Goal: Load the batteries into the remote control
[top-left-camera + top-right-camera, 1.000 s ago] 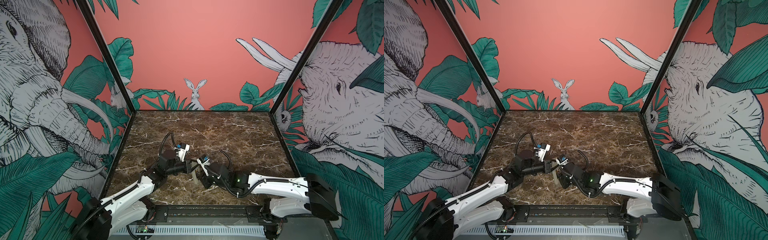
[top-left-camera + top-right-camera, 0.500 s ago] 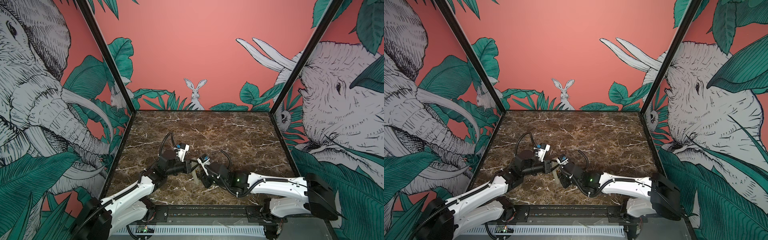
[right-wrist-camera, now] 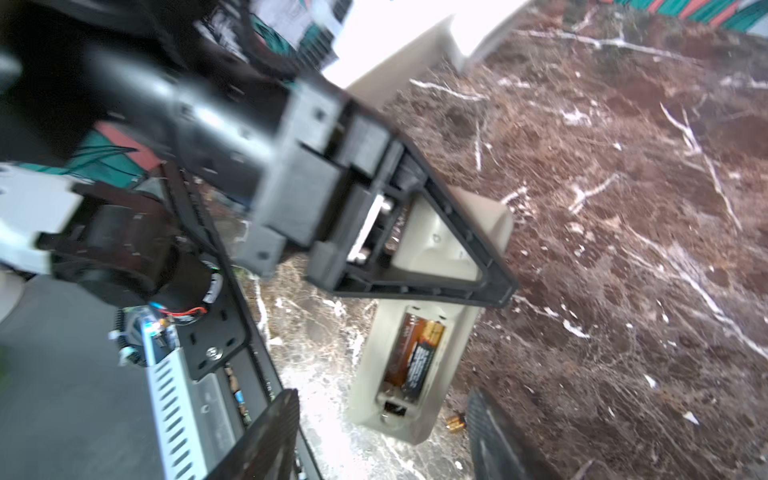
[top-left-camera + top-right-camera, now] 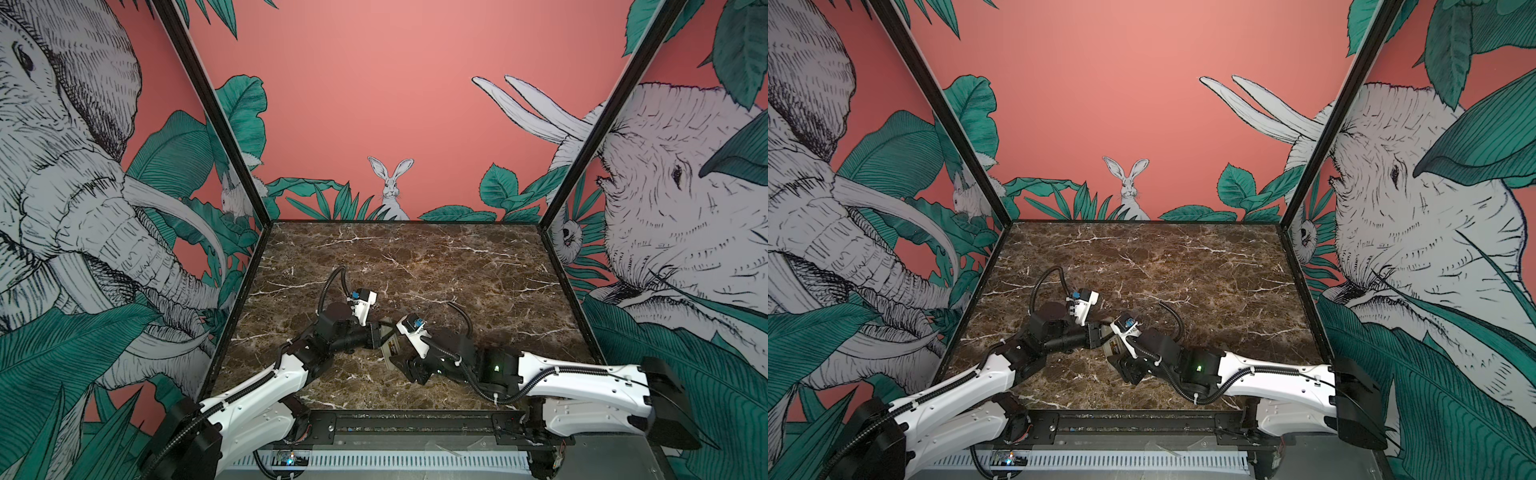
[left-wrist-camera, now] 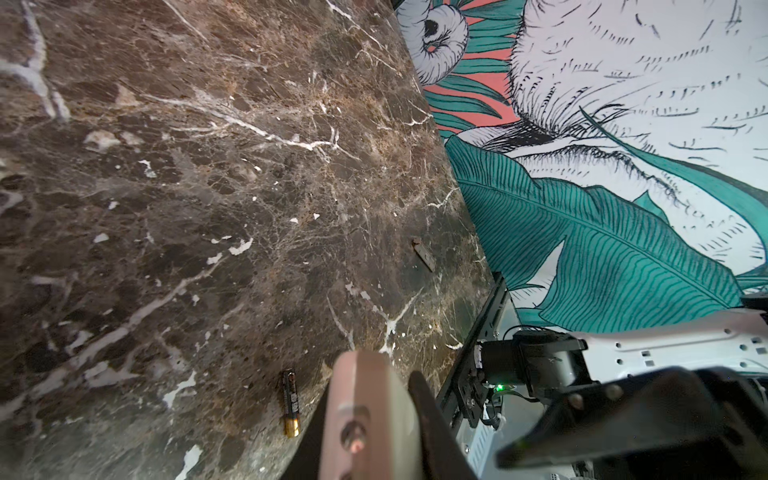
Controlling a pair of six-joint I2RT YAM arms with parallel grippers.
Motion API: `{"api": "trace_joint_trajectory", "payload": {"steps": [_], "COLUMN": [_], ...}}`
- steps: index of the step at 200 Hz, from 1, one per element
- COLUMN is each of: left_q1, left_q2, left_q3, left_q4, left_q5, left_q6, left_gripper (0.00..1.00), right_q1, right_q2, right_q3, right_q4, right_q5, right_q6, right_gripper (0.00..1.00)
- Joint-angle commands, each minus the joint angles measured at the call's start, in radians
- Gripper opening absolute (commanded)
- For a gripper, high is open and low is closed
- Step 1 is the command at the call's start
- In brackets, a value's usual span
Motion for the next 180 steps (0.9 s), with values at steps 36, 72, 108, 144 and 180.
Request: {"api": "trace_joint_trajectory", "payload": {"steps": [36,72,108,144,180], "left_q1": [0.192,0.247,0.263,0.266,0.266], "left_q2": [-0.072,-0.098,-0.136,-0.148,-0.174], "left_q3": [-0.058,-0.071,-0.09,-0.095,-0.11], "left_q4": [-0.072,-0.094,-0.13,-0.122,-0.086], "left_q5": [0.083,0.114,0.094,0.099,0.128], "left_q6": [0.012,0.023,0.052,0.07,0.07], "left_gripper": [0.0,0.0,0.0,0.0,0.0], "right_q1": [-0.02,-0.06,-0.127,-0.122,-0.107], "right_q2": [0.028,0.151,0.203,0.284,0.363], "right_q3": [-0.013,0.047,0.066,0.036,0.038], "right_q4": [-0.223,-0.302,-0.264,-0.111,-0.048], "right_q5": [0.001,-0.037,-0.056,-0.099,-0.099], "right_q6": [-0.092,-0.167,0.008,0.159,0.215], "right_gripper": [0.66,0.63,0.58,0.5,0.47]}}
